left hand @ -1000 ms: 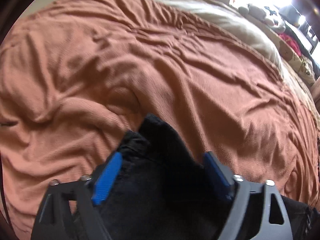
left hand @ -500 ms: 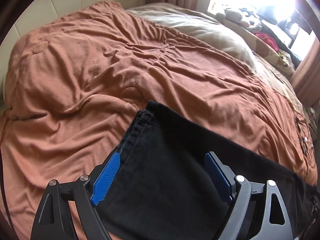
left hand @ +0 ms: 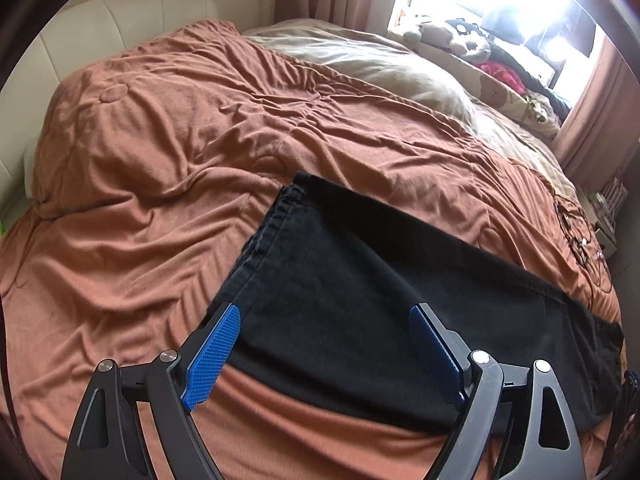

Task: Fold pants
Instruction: 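Move both grippers back over the folded pants toward the waistband and hem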

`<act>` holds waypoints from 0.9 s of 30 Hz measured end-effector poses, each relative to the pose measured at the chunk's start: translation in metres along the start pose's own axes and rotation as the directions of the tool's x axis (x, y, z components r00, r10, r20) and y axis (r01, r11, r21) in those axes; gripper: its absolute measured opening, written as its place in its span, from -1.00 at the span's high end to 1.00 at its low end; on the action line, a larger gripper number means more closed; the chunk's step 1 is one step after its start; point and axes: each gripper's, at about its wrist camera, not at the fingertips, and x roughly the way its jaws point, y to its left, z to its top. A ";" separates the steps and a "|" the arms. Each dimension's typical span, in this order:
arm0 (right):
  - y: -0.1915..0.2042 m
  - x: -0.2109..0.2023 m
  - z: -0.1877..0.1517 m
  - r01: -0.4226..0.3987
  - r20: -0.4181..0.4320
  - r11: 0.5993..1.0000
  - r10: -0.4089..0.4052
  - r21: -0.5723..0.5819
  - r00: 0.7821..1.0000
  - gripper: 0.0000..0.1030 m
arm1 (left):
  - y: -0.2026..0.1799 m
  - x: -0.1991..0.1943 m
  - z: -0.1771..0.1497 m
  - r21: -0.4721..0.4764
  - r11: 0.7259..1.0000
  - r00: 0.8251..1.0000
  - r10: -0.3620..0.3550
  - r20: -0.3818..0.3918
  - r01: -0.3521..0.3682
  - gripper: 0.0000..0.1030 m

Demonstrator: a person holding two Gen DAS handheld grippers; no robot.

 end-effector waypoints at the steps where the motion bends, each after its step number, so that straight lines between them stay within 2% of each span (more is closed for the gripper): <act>1: -0.004 -0.002 -0.005 0.001 -0.005 1.000 -0.001 0.011 1.000 -0.25 | 0.001 -0.002 -0.004 -0.001 1.000 1.000 -0.003 -0.001 0.003 -0.71; 6: -0.024 -0.014 -0.031 -0.009 -0.037 0.998 0.012 0.065 0.999 -0.26 | 0.008 -0.009 -0.029 -0.021 1.000 1.000 -0.012 -0.017 0.012 -0.71; 10: -0.039 -0.018 -0.045 0.019 -0.057 0.996 -0.014 0.088 0.998 -0.26 | 0.013 -0.008 -0.043 -0.035 0.999 1.000 -0.021 -0.018 0.020 -0.68; 18: -0.066 -0.012 -0.068 0.063 -0.079 0.988 -0.053 0.139 0.995 -0.26 | 0.029 0.015 -0.069 -0.115 0.992 0.997 -0.055 -0.057 0.048 -0.36; 27: -0.094 0.012 -0.082 0.089 -0.102 0.974 -0.069 0.209 0.992 -0.26 | 0.038 0.042 -0.075 -0.215 0.969 0.989 -0.134 -0.059 0.118 -0.25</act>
